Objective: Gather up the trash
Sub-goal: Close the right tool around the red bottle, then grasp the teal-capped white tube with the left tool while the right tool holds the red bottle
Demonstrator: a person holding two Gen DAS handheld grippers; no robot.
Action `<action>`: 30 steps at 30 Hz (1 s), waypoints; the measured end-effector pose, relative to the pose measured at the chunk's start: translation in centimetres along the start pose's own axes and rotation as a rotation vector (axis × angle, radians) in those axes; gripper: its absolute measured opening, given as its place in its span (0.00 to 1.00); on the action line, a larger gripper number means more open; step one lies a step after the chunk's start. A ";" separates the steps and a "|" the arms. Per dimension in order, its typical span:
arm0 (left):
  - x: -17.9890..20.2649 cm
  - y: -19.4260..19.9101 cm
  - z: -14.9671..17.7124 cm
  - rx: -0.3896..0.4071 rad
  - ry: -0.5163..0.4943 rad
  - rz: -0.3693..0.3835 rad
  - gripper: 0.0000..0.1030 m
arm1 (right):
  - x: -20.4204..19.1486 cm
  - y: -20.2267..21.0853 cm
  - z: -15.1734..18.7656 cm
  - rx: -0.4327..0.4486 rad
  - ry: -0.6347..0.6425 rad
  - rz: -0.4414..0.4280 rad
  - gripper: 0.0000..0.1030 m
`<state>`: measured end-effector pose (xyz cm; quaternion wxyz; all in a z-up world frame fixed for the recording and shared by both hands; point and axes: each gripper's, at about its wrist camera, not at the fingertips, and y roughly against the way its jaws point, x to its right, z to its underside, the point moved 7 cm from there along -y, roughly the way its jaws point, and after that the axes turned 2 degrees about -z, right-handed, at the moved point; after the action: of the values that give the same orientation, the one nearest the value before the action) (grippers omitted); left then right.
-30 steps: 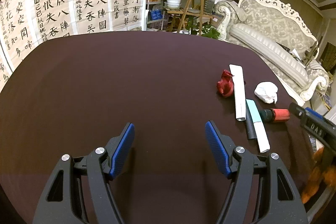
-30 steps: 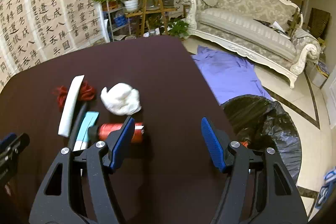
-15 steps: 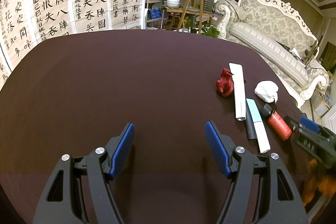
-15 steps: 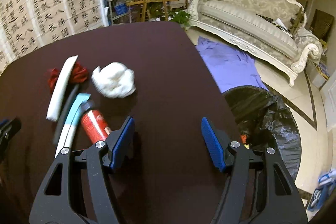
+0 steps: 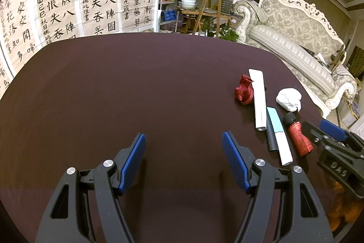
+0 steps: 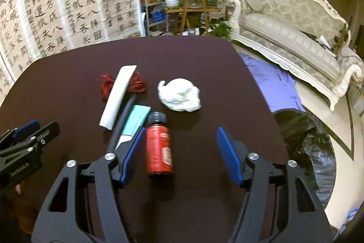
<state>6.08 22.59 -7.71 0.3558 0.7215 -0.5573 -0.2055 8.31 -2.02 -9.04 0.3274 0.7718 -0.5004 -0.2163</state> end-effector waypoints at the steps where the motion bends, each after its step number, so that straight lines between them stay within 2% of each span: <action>1: 0.1 0.0 0.0 0.001 0.000 0.000 0.66 | -0.2 -0.3 0.0 -0.010 0.004 -0.008 0.47; 5: 0.1 0.0 0.0 0.000 -0.005 0.000 0.66 | -0.7 -1.6 0.4 -0.044 0.017 -0.017 0.36; 7: 0.3 0.0 0.1 -0.001 -0.009 0.003 0.66 | -0.5 -1.9 0.8 -0.061 0.016 -0.015 0.22; 14: 2.2 -0.2 0.4 -0.011 -0.038 0.036 0.66 | 2.1 -1.2 1.7 -0.058 -0.021 0.012 0.22; 23: 7.0 0.5 1.0 -0.012 -0.099 0.118 0.62 | 5.1 0.1 3.1 -0.049 -0.057 0.032 0.22; 26: 8.6 0.5 1.1 -0.007 -0.129 0.129 0.56 | 6.1 0.4 3.5 -0.046 -0.073 0.028 0.22; 30: 10.1 0.0 1.3 -0.027 -0.164 0.146 0.40 | 6.9 0.8 3.8 -0.041 -0.092 0.014 0.22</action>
<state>8.19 12.63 -7.55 0.3326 0.6549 -0.6327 -0.2452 8.11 -9.63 -11.16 0.3211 0.7508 -0.5157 -0.2594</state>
